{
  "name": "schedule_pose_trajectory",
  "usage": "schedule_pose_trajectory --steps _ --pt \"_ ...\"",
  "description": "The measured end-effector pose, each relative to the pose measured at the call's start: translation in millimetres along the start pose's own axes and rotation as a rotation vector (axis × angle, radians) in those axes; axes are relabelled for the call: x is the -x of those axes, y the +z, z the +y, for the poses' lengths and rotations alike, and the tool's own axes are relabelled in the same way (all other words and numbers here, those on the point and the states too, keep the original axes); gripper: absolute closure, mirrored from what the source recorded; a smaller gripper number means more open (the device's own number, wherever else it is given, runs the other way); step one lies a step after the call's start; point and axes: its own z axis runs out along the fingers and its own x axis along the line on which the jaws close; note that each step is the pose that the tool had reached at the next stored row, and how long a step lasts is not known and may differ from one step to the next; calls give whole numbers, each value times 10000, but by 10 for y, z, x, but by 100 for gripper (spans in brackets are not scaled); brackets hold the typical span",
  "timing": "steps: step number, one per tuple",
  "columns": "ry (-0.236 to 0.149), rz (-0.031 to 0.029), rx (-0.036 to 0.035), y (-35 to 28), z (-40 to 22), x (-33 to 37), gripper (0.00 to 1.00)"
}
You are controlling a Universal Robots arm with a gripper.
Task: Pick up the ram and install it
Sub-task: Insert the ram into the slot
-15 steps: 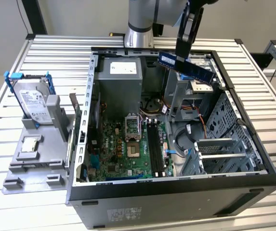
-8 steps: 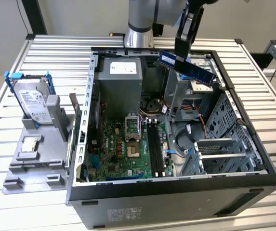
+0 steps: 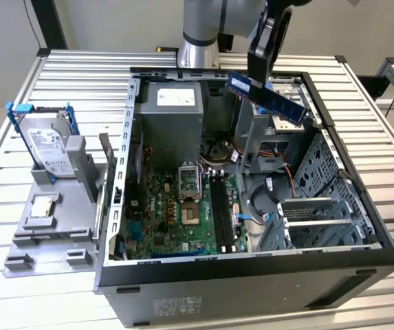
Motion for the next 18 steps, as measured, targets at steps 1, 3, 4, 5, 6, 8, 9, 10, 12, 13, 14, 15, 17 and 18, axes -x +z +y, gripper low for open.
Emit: schedule_pose_trajectory --steps 1,3,4,5,6,8,9,10,12,13,14,15,17,18 --pt "77 -1 0 0 0 0 100" --pt "230 -3 -2 0 0 0 100" --pt "306 -3 -2 0 0 0 100" --pt "380 -3 -3 0 0 0 100" --pt "455 -3 -3 0 0 0 100" --pt "616 -5 -5 0 0 0 100" --pt "706 -6 -5 0 0 0 100" --pt "792 -7 -6 0 0 0 100" --pt "1049 -9 -8 0 0 0 100" --pt "1204 -10 -10 0 0 0 100" --pt "1360 -10 -11 0 0 0 100" --pt "1519 -12 -12 0 0 0 100" --pt "1834 -15 -15 0 0 0 100" --pt "1993 -16 -16 0 0 0 100"
